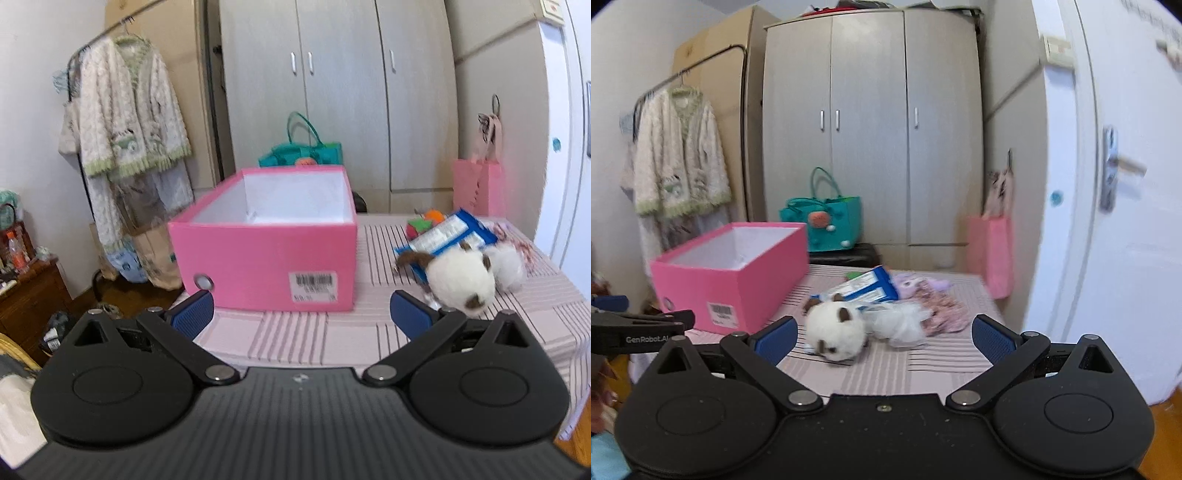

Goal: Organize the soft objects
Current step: 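Move the left tool toward the white plush cat on the table, then grasp the white plush cat with the left gripper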

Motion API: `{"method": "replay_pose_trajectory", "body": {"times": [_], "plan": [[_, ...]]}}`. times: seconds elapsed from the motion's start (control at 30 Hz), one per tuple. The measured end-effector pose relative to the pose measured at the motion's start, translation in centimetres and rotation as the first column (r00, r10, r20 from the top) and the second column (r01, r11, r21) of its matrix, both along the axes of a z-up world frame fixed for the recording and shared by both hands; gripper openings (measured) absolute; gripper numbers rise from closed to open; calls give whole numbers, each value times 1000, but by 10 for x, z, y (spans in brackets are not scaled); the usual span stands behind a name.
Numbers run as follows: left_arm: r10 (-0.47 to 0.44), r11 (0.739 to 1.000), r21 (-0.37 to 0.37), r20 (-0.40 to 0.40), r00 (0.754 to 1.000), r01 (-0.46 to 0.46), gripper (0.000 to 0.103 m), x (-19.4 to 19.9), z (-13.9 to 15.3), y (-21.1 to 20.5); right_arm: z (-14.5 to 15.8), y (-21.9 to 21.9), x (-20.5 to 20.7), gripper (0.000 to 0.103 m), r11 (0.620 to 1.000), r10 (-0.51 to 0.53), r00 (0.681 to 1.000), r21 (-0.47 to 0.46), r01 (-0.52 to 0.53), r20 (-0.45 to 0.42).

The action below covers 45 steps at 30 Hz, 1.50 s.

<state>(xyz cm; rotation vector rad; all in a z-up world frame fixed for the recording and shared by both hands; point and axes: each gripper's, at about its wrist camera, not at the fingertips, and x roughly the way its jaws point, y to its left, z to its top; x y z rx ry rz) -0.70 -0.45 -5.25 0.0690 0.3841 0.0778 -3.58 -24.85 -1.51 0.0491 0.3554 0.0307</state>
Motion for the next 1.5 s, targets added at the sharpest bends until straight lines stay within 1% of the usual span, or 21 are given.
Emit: {"method": "replay_pose_trajectory", "body": {"times": [0.03,0.07,0.13,0.2,0.3,0.37,0.43,0.5,0.53,0.6,0.7,0.77,0.87,0.97,1.13,1.17,1.2,1.23,1.3,1.37,1.5], "plan": [[10,1000,3,20,1000,-10,103,-1,3,1,-2,-4,3,102,999,4,1000,47,-4,-11],[17,1000,3,39,999,-17,103,0,7,1,-2,-9,6,102,997,13,1000,78,-13,0],[23,1000,-7,58,998,-23,103,3,15,4,-1,-15,10,102,994,47,998,98,-49,31],[18,1000,-23,33,999,-18,103,12,24,6,-1,-19,16,102,988,102,994,110,-106,45],[-9,1000,-22,-16,1000,8,103,32,32,8,-3,-27,28,102,965,213,975,145,-220,64],[-21,1000,-6,-62,998,21,103,47,37,5,-6,-27,37,102,947,272,962,168,-273,31],[-56,998,13,-95,994,58,103,60,40,-1,-12,-26,46,102,932,319,948,183,-312,-11],[-64,998,4,-88,994,65,103,69,42,-7,-20,-19,55,102,924,357,933,161,-346,-51],[-70,997,4,-83,994,71,103,72,42,-11,-25,-15,60,102,925,365,929,132,-355,-62],[-116,993,17,-68,991,117,103,77,42,-19,-33,-8,69,102,919,391,916,93,-383,-89],[-189,982,26,-30,982,189,103,77,40,-30,-41,-11,81,102,893,443,890,136,-428,-105],[-235,972,-17,-33,971,235,103,82,37,-33,-48,-10,91,102,892,446,889,136,-431,-106],[-293,955,-72,-76,953,288,102,96,29,-43,-59,-7,108,101,898,435,895,117,-424,-99],[-332,942,-88,-123,935,323,101,110,16,-57,-72,-4,121,96,904,424,901,110,-414,-93],[-423,905,-149,-202,883,399,99,126,-7,-75,-90,-4,134,89,905,421,902,116,-409,-102],[-438,897,-165,-209,874,410,98,129,-10,-77,-94,-5,136,89,904,422,900,123,-410,-104],[-451,890,-179,-216,866,418,94,133,-14,-79,-97,-6,138,88,904,422,900,130,-408,-108],[-459,886,-188,-221,861,424,89,136,-18,-82,-100,-7,140,86,905,419,901,138,-403,-116],[-477,876,-201,-227,849,438,82,141,-25,-86,-104,-6,145,86,907,415,901,140,-397,-126],[-493,866,-218,-228,839,450,81,147,-31,-90,-106,-5,149,87,910,409,904,133,-393,-124],[-486,865,-272,-244,839,422,81,162,-43,-90,-111,0,158,87,909,414,900,121,-399,-134]]}}
